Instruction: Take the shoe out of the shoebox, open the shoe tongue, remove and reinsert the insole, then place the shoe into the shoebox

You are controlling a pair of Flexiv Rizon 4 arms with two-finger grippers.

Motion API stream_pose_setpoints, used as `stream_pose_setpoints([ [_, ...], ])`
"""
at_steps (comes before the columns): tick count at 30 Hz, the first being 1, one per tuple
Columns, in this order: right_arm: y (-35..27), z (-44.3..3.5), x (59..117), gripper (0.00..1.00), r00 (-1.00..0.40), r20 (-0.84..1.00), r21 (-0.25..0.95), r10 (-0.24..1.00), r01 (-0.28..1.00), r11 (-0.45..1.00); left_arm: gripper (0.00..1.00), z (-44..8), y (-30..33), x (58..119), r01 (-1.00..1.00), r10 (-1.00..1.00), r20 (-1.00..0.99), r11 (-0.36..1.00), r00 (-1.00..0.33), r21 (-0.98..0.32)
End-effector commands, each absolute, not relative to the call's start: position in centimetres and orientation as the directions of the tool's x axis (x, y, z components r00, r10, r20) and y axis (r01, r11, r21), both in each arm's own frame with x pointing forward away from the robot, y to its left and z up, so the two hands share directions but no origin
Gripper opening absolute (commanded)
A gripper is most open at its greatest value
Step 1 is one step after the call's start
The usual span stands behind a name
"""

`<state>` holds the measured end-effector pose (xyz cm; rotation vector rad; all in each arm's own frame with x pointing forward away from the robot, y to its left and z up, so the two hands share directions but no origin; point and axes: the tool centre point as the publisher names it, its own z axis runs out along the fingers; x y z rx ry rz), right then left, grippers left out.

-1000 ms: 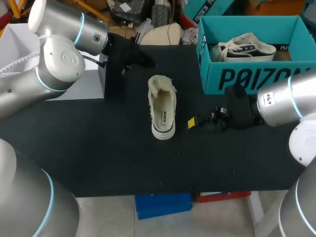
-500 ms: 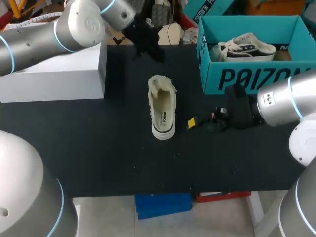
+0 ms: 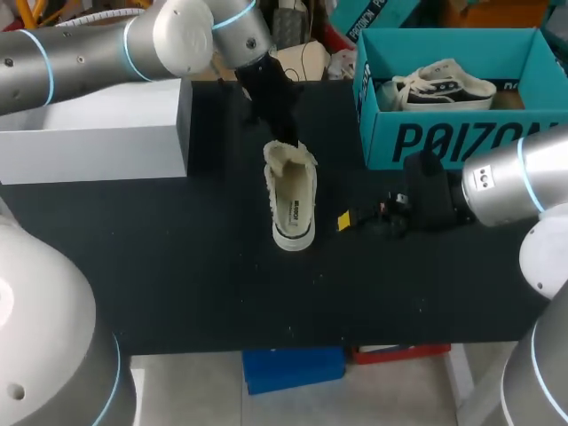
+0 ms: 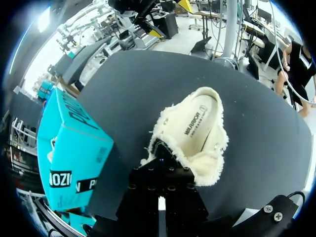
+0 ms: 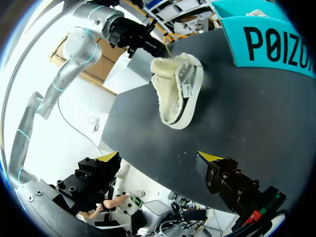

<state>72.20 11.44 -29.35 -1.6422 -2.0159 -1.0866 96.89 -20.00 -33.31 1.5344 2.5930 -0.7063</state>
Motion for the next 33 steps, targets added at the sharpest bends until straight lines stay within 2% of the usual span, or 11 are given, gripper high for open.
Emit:
stream_pose_setpoints([
  [1, 11.5, -29.3, 72.2, 1.00, -0.285, 0.664, 0.351, 0.691, 0.935, 0.049, 0.00, -34.0, -19.7, 95.6, 0.844, 0.817, -0.282, 0.393, -0.503, -0.364],
  [13, 11.5, -29.3, 72.2, 1.00, -0.285, 0.664, 0.351, 0.691, 0.935, 0.049, 0.00, -36.0, -20.5, 93.7, 0.837, 0.825, -0.273, 0.369, -0.495, -0.404],
  [21, 11.5, -29.3, 72.2, 1.00, -0.285, 0.664, 0.351, 0.691, 0.935, 0.049, 0.00, -34.5, -21.3, 94.0, 0.850, 0.810, -0.331, 0.346, -0.484, -0.397],
  [30, 11.5, -29.3, 72.2, 1.00, -0.285, 0.664, 0.351, 0.691, 0.935, 0.049, 0.00, -31.3, -18.2, 96.3, 0.898, 0.804, -0.399, 0.396, -0.440, -0.191],
  [33, 11.5, -29.3, 72.2, 1.00, -0.285, 0.664, 0.351, 0.691, 0.935, 0.049, 0.00, -32.0, -17.2, 96.3, 0.897, 0.815, -0.374, 0.406, -0.443, -0.176],
])
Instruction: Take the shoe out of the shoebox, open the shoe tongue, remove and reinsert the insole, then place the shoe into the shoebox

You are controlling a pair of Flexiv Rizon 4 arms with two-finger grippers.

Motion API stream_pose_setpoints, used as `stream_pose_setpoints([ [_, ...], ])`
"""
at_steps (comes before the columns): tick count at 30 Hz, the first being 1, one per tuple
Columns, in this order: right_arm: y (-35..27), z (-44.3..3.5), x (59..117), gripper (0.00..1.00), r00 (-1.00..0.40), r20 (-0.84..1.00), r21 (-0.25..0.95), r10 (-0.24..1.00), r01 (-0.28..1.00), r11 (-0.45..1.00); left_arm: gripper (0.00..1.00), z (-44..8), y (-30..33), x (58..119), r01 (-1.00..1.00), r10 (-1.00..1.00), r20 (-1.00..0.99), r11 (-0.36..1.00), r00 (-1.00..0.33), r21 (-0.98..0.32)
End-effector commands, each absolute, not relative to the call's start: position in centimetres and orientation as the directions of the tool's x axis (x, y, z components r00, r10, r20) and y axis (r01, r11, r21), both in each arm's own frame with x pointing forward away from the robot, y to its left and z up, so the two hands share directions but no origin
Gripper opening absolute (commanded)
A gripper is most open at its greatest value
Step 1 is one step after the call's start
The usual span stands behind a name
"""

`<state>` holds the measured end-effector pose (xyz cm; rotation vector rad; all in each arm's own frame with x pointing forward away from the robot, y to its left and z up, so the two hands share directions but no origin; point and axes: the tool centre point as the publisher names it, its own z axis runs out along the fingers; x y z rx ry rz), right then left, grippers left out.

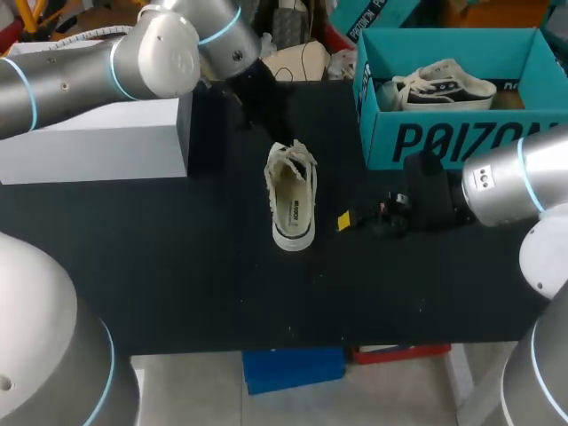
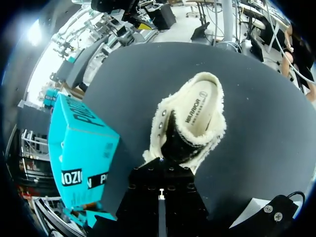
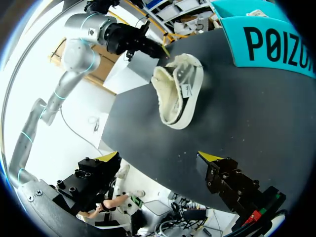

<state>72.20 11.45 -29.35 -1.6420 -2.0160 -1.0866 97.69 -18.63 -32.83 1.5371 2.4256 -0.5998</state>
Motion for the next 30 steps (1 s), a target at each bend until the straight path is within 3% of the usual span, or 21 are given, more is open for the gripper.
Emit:
stream_pose_setpoints([
  [1, 11.5, -29.3, 72.2, 1.00, -0.285, 0.664, 0.351, 0.691, 0.935, 0.049, 0.00, -32.3, -17.0, 96.1, 0.896, 0.821, -0.359, 0.405, -0.444, -0.180],
  [20, 11.5, -29.3, 72.2, 1.00, -0.285, 0.664, 0.351, 0.691, 0.935, 0.049, 0.00, -35.7, -17.9, 93.7, 0.907, 0.880, -0.249, 0.351, -0.404, -0.232],
  [30, 11.5, -29.3, 72.2, 1.00, -0.285, 0.664, 0.351, 0.691, 0.935, 0.049, 0.00, -32.3, -17.0, 91.9, 0.921, 0.885, -0.286, 0.306, -0.368, -0.240],
])
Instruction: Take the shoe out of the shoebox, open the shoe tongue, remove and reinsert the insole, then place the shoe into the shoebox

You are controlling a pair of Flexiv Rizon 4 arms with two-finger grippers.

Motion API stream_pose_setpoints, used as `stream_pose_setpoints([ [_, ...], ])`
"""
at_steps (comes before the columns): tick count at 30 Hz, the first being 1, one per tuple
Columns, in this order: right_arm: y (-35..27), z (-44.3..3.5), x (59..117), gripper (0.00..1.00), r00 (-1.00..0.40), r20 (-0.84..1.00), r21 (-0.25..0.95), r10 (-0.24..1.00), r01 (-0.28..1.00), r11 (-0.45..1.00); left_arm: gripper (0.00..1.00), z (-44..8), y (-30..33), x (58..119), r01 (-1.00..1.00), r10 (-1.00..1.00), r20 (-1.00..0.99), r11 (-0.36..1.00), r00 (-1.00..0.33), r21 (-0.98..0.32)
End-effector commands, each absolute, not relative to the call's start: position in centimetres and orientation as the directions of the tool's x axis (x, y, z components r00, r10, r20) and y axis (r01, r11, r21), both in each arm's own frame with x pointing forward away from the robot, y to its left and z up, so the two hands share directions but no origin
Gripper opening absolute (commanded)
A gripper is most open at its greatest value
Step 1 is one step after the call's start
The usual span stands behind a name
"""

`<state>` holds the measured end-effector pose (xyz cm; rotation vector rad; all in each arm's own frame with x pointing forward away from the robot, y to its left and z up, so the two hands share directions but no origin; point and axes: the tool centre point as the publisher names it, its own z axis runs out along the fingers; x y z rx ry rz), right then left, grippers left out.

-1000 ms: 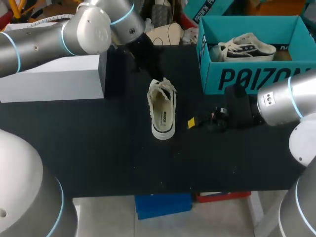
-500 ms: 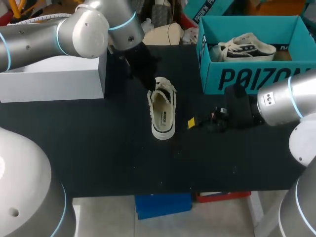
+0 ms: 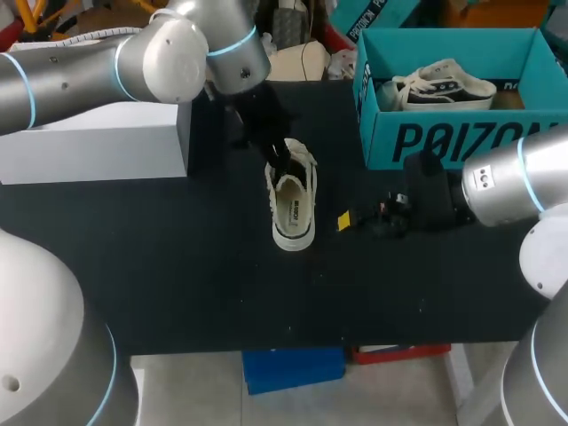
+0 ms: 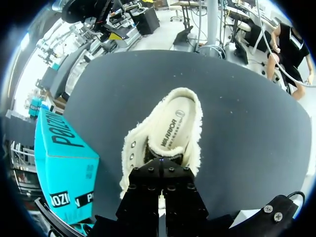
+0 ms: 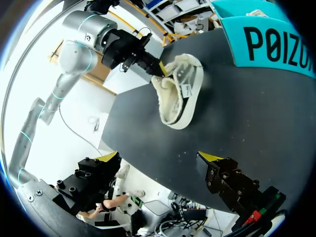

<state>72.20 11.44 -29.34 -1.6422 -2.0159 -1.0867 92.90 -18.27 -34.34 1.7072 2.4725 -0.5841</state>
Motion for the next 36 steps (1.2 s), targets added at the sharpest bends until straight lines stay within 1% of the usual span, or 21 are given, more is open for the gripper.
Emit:
stream_pose_setpoints([
  [1, 11.5, -29.3, 72.2, 1.00, -0.285, 0.664, 0.351, 0.691, 0.935, 0.049, 0.00, -31.5, -16.7, 91.9, 0.928, 0.888, -0.290, 0.300, -0.356, -0.223],
  [3, 11.5, -29.3, 72.2, 1.00, -0.285, 0.664, 0.351, 0.691, 0.935, 0.049, 0.01, -30.6, -16.2, 92.0, 0.946, 0.906, -0.284, 0.272, -0.313, -0.174],
  [5, 11.5, -29.3, 72.2, 1.00, -0.285, 0.664, 0.351, 0.691, 0.935, 0.049, 0.19, -30.0, -15.9, 92.0, 0.957, 0.914, -0.291, 0.252, -0.283, -0.142],
  [6, 11.5, -29.3, 72.2, 1.00, -0.285, 0.664, 0.351, 0.691, 0.935, 0.049, 0.28, -29.9, -15.7, 91.9, 0.967, 0.927, -0.280, 0.220, -0.248, -0.128],
  [9, 11.5, -29.3, 72.2, 1.00, -0.285, 0.664, 0.351, 0.691, 0.935, 0.049, 0.40, -30.4, -15.2, 91.5, 0.981, 0.953, -0.240, 0.167, -0.186, -0.097],
  [12, 11.5, -29.3, 72.2, 1.00, -0.285, 0.664, 0.351, 0.691, 0.935, 0.049, 0.37, -31.6, -15.1, 91.0, 0.981, 0.956, -0.233, 0.151, -0.176, -0.122],
  [19, 11.5, -29.3, 72.2, 1.00, -0.285, 0.664, 0.351, 0.691, 0.935, 0.049, 0.30, -34.6, -14.7, 90.7, 0.985, 0.968, -0.200, 0.133, -0.153, -0.111],
  [23, 11.5, -29.3, 72.2, 1.00, -0.285, 0.664, 0.351, 0.691, 0.935, 0.049, 0.31, -36.0, -14.7, 90.6, 0.989, 0.971, -0.198, 0.114, -0.132, -0.099],
  [32, 11.5, -29.3, 72.2, 1.00, -0.285, 0.664, 0.351, 0.691, 0.935, 0.049, 0.27, -38.2, -14.5, 91.2, 0.999, 0.976, -0.211, 0.044, -0.048, -0.025],
  [36, 11.5, -29.3, 72.2, 1.00, -0.285, 0.664, 0.351, 0.691, 0.935, 0.049, 0.27, -39.2, -14.5, 91.3, 0.999, 0.975, -0.217, 0.040, -0.044, -0.022],
])
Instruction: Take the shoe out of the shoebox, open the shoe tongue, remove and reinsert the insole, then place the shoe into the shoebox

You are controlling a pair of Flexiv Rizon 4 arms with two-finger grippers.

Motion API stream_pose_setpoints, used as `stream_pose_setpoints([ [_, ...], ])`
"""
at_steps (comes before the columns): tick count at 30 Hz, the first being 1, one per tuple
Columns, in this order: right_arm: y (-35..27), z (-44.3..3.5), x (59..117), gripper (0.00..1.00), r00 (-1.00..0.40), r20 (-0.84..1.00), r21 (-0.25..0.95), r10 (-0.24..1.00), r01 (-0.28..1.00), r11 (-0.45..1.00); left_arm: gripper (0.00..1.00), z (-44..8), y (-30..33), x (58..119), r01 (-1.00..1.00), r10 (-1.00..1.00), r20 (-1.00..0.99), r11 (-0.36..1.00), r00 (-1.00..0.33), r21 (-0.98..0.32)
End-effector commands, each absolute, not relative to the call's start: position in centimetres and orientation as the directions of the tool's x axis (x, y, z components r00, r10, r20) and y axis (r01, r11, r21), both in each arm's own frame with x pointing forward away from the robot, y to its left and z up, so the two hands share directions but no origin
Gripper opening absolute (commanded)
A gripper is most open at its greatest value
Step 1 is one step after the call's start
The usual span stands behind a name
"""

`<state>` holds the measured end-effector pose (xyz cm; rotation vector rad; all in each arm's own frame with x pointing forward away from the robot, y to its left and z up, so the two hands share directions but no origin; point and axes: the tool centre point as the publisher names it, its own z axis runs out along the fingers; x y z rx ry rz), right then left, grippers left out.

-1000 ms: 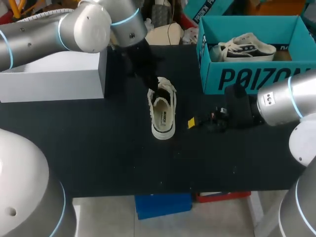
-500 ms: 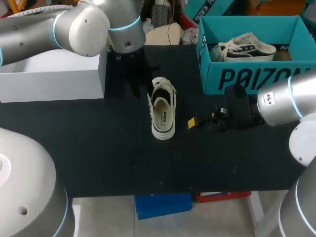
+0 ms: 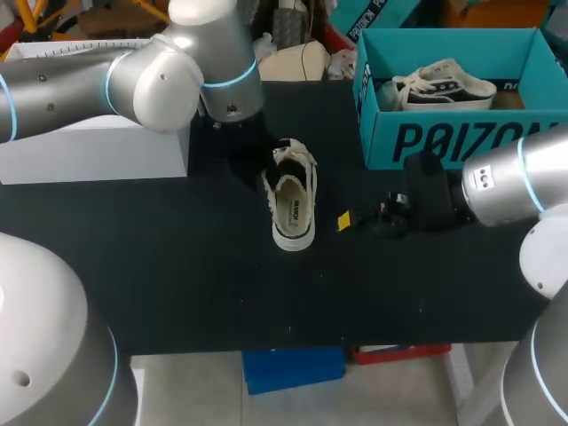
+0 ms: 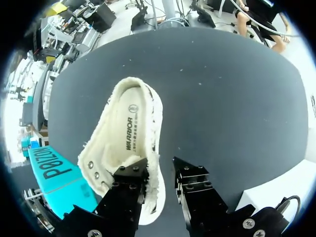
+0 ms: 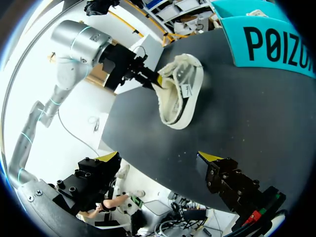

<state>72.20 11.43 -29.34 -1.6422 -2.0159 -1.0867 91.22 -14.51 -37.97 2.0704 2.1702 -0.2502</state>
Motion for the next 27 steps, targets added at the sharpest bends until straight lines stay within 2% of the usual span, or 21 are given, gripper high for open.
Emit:
stream_pose_setpoints([
  [1, 11.5, -29.3, 72.2, 1.00, -0.285, 0.664, 0.351, 0.691, 0.935, 0.049, 0.27, -39.3, -14.5, 91.3, 0.999, 0.976, -0.212, 0.036, -0.039, -0.020],
  [6, 11.5, -29.3, 72.2, 1.00, -0.285, 0.664, 0.351, 0.691, 0.935, 0.049, 0.29, -40.2, -14.9, 91.4, 1.000, 0.977, -0.212, 0.025, -0.026, -0.008],
  [19, 11.5, -29.3, 72.2, 1.00, -0.285, 0.664, 0.351, 0.691, 0.935, 0.049, 0.25, -41.7, -15.9, 91.8, 0.999, 0.987, -0.156, -0.027, 0.032, 0.037],
  [21, 11.5, -29.3, 72.2, 1.00, -0.285, 0.664, 0.351, 0.691, 0.935, 0.049, 0.20, -42.0, -16.0, 91.9, 0.998, 0.988, -0.145, -0.039, 0.046, 0.051],
  [22, 11.5, -29.3, 72.2, 1.00, -0.285, 0.664, 0.351, 0.691, 0.935, 0.049, 0.07, -42.0, -16.1, 91.9, 0.996, 0.989, -0.132, -0.054, 0.063, 0.069],
  [23, 11.5, -29.3, 72.2, 1.00, -0.285, 0.664, 0.351, 0.691, 0.935, 0.049, 0.00, -42.0, -16.1, 92.0, 0.995, 0.989, -0.128, -0.057, 0.067, 0.077],
  [27, 11.5, -29.3, 72.2, 1.00, -0.285, 0.664, 0.351, 0.691, 0.935, 0.049, 0.00, -41.4, -16.2, 92.4, 0.989, 0.988, -0.113, -0.088, 0.101, 0.117],
])
